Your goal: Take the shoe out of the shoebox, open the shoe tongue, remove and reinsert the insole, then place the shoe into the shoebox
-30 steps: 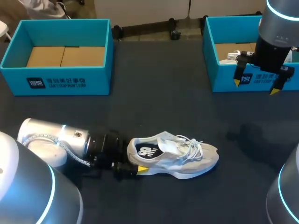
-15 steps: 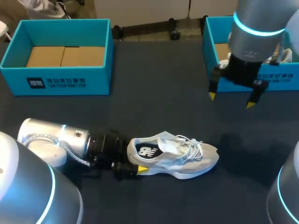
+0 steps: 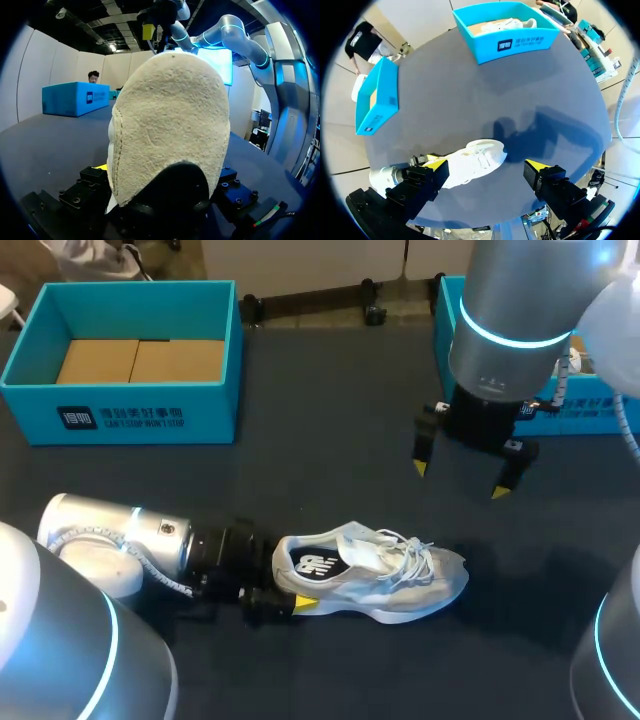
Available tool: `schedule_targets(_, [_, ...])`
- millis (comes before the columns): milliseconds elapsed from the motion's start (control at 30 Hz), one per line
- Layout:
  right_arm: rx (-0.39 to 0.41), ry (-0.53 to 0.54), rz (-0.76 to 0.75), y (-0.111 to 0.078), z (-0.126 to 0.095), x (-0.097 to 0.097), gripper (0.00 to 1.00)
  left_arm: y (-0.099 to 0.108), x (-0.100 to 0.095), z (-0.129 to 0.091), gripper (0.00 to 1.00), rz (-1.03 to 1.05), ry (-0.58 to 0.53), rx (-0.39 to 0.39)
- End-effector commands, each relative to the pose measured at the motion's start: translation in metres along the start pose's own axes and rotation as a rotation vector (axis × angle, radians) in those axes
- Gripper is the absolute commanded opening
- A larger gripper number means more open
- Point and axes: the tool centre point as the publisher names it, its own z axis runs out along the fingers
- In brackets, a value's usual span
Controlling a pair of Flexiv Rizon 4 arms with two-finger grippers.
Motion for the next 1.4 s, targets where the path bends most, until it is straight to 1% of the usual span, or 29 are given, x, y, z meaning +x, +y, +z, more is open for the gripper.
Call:
schedule_targets(33, [0.001, 0.002, -0.001, 0.001, 0.002, 0.000, 1.00, 0.004, 0.001, -0.001, 0.00, 0.000, 0.000, 0.000])
schedule_targets(133, [0.001, 0.002, -0.001, 0.001, 0.002, 0.000, 1.00, 0.004, 0.001, -0.001, 0.00, 0.000, 0.000, 0.000])
schedule_targets(167, [0.016, 0.005, 0.016, -0.002, 0.005, 0.004, 1.00, 0.004, 0.001, -0.001, 0.00, 0.000, 0.000, 0.000])
schedule_targets(200, [0.015, -0.037, 0.040, -0.005, 0.008, 0.009, 1.00, 0.004, 0.001, -0.001, 0.00, 0.000, 0.000, 0.000])
schedule_targets(233, [0.012, -0.057, 0.045, -0.010, 0.011, 0.015, 1.00, 0.004, 0.001, -0.001, 0.00, 0.000, 0.000, 0.000])
schedule_targets(267, [0.010, -0.057, 0.039, -0.016, 0.015, 0.022, 1.00, 0.004, 0.001, -0.001, 0.00, 0.000, 0.000, 0.000])
schedule_targets(333, [0.013, -0.073, 0.037, -0.024, 0.019, 0.029, 1.00, 0.004, 0.001, -0.001, 0.00, 0.000, 0.000, 0.000])
schedule_targets(533, [0.017, -0.055, 0.032, -0.053, 0.027, 0.050, 1.00, 0.004, 0.001, -0.001, 0.00, 0.000, 0.000, 0.000])
schedule_targets(633, [0.013, -0.043, 0.033, -0.063, 0.030, 0.055, 1.00, 0.004, 0.001, -0.001, 0.00, 0.000, 0.000, 0.000])
schedule_targets(733, [-0.009, -0.019, -0.022, -0.074, 0.035, 0.068, 1.00, 0.004, 0.001, -0.001, 0.00, 0.000, 0.000, 0.000])
schedule_targets(833, [0.000, -0.025, -0.041, -0.078, 0.039, 0.075, 1.00, 0.004, 0.001, -0.001, 0.00, 0.000, 0.000, 0.000])
schedule_targets(900, [0.004, -0.057, -0.063, -0.082, 0.044, 0.084, 1.00, 0.004, 0.001, -0.001, 0.00, 0.000, 0.000, 0.000])
schedule_targets(933, [0.005, -0.046, -0.084, -0.084, 0.044, 0.088, 1.00, 0.004, 0.001, -0.001, 0.00, 0.000, 0.000, 0.000])
schedule_targets(1000, [-0.001, -0.077, -0.112, -0.087, 0.045, 0.096, 1.00, 0.004, 0.001, -0.001, 0.00, 0.000, 0.000, 0.000])
schedule_targets(1067, [-0.012, -0.055, -0.169, -0.091, 0.046, 0.106, 1.00, 0.004, 0.001, -0.001, 0.00, 0.000, 0.000, 0.000])
schedule_targets(1133, [-0.007, -0.049, -0.208, -0.093, 0.050, 0.113, 1.00, 0.004, 0.001, -0.001, 0.00, 0.000, 0.000, 0.000])
schedule_targets(1200, [0.018, -0.042, -0.255, -0.092, 0.053, 0.115, 1.00, 0.004, 0.001, -0.001, 0.00, 0.000, 0.000, 0.000])
schedule_targets(1400, [0.018, -0.042, -0.255, -0.092, 0.053, 0.115, 1.00, 0.004, 0.001, -0.001, 0.00, 0.000, 0.000, 0.000])
